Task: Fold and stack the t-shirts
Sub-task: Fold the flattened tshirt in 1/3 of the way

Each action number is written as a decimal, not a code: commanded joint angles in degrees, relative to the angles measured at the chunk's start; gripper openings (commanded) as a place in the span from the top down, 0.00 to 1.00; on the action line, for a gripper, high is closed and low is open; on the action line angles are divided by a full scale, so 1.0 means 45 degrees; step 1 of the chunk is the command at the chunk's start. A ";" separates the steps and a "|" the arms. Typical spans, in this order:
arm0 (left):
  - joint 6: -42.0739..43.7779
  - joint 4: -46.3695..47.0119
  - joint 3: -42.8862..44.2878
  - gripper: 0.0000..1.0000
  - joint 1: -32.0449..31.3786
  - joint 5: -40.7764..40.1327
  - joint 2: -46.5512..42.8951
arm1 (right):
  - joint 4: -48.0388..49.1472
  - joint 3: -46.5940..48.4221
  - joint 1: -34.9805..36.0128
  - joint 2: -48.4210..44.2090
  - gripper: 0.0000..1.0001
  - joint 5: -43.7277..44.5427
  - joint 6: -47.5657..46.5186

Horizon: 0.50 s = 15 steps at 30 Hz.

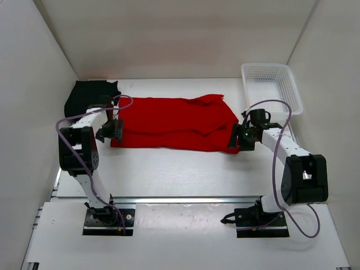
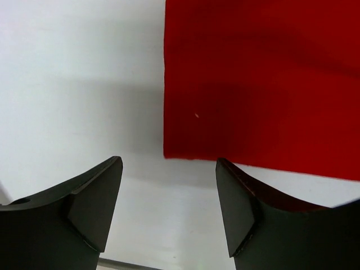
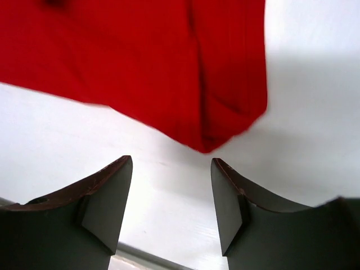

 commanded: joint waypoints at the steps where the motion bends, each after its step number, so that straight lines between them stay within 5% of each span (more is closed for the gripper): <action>1: -0.0808 -0.0203 0.0302 0.22 0.0895 0.1643 0.0601 | 0.1002 -0.0665 -0.0065 -0.0003 0.44 -0.0651 -0.0295; 11: -0.1530 0.0558 0.0439 0.22 0.0936 0.2036 0.1656 | 0.2332 -0.1311 -0.0084 0.0935 0.47 -0.0808 -0.0082; 13: -0.1550 0.0462 0.0440 0.25 0.0936 0.2307 0.1735 | 0.2391 -0.1330 -0.0105 0.0953 0.48 -0.0750 -0.0100; 15: -0.1453 0.0326 0.0303 0.41 0.0975 0.2601 0.1832 | 0.2449 -0.1310 -0.0105 0.1090 0.51 -0.0807 -0.0178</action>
